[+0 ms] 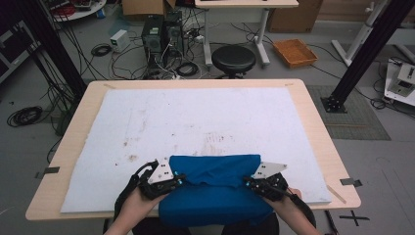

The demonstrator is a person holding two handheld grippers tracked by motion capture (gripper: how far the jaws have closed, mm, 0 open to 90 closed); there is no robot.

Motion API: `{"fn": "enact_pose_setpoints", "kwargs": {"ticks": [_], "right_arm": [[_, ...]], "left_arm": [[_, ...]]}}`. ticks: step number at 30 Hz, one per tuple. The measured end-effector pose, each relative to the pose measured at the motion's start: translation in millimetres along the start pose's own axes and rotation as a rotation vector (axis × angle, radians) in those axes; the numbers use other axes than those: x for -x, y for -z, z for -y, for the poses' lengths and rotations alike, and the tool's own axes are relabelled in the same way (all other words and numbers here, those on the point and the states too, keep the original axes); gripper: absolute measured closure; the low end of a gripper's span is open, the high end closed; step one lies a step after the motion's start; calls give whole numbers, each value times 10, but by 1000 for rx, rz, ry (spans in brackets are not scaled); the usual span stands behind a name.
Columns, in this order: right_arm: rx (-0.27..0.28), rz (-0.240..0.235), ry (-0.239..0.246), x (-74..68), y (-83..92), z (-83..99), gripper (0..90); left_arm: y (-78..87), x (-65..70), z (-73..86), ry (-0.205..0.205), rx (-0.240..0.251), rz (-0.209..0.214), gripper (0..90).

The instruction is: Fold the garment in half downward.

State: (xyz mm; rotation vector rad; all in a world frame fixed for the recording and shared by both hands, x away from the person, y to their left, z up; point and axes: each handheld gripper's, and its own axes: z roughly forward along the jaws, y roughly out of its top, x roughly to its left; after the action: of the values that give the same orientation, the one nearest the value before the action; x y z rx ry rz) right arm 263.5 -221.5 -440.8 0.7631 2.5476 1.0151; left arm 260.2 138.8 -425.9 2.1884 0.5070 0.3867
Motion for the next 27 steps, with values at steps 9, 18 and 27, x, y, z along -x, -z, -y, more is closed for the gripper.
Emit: {"fn": "enact_pose_setpoints", "kwargs": {"ticks": [9, 18, 27], "right_arm": [[42, -19, -19, -92, 288, 73, 900], [14, -42, 2, -273, 410, 223, 900], [-24, -63, 19, -388, 425, 288, 887]], "left_arm": [[88, 94, 19, -13, 3, 18, 877], [124, 382, 143, -50, -58, 74, 872], [114, 487, 195, -60, -89, 73, 729]]}}
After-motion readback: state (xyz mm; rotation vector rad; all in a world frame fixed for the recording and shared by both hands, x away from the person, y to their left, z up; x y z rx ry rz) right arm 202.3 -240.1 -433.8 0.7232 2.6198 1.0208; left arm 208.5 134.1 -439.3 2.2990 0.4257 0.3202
